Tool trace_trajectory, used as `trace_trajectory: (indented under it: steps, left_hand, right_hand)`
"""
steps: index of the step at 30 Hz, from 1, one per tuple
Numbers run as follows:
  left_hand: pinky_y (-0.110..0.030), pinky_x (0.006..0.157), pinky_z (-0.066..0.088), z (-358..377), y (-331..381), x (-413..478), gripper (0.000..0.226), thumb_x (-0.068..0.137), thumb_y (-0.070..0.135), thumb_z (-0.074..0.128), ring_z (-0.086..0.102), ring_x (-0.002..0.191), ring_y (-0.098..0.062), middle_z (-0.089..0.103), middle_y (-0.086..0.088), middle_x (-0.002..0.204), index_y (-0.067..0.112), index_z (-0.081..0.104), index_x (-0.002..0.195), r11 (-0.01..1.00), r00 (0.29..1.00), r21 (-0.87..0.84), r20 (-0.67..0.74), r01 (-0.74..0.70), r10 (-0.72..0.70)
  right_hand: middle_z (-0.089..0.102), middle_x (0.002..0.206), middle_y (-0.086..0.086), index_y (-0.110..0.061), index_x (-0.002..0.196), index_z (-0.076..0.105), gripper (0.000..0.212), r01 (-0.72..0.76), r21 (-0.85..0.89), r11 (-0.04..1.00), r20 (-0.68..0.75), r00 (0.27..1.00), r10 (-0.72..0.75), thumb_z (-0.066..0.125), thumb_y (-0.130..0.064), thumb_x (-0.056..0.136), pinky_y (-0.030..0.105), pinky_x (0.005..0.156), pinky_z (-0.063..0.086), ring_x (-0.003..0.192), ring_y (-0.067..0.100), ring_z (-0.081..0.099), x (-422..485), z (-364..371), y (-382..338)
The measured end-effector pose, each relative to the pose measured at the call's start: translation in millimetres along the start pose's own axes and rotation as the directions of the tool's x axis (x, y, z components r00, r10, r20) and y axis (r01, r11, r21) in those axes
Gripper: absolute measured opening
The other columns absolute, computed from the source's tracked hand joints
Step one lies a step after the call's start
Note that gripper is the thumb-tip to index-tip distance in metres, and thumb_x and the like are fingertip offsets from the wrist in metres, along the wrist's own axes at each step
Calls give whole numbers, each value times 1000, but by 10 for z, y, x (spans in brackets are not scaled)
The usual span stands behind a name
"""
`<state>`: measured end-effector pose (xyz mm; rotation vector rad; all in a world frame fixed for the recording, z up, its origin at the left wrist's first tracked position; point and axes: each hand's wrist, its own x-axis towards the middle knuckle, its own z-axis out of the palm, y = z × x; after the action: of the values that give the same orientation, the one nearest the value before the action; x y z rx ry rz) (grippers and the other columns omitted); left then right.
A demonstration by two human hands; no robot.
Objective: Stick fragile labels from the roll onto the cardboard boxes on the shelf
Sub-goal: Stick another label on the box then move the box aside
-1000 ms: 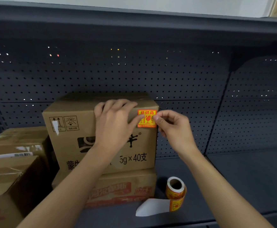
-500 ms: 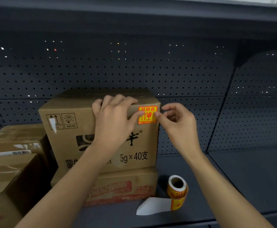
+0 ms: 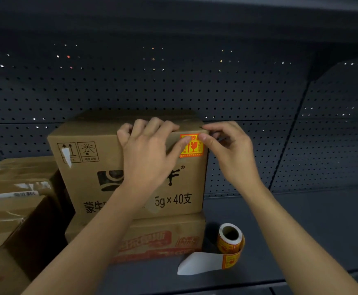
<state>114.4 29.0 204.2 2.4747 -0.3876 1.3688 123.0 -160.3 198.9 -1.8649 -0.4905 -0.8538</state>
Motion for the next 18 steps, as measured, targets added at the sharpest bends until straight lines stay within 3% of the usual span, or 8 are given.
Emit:
trace_trajectory:
  steps: [6, 13, 18]
  left_hand:
    - [-42, 94, 27, -19, -178, -45, 59, 87, 67, 52, 56, 108, -25, 67, 3, 119, 24, 66, 126, 992, 991, 10, 56, -122, 121]
    - [-41, 94, 26, -26, -216, -71, 64, 83, 67, 60, 55, 112, -24, 65, 3, 125, 24, 62, 131, 985, 983, 21, 78, -169, 166]
    - [-40, 92, 25, -44, -194, -68, 65, 80, 68, 61, 56, 112, -23, 65, 4, 123, 25, 63, 130, 988, 985, 27, 89, -150, 147]
  right_hand:
    - [58, 108, -7, -31, 116, 66, 32, 19, -2, 1000, 86, 996, -19, 76, -23, 87, 35, 87, 54, 101, 14, 59, -49, -3, 45]
    - [57, 119, -5, -39, 125, 55, 49, 33, -61, 998, 151, 988, -23, 79, -25, 84, 23, 90, 49, 107, 8, 58, -124, -21, 92]
    - [56, 119, -7, -38, 125, 55, 50, 62, -109, 992, 127, 991, -48, 79, -25, 84, 15, 89, 47, 105, -1, 56, -155, 4, 74]
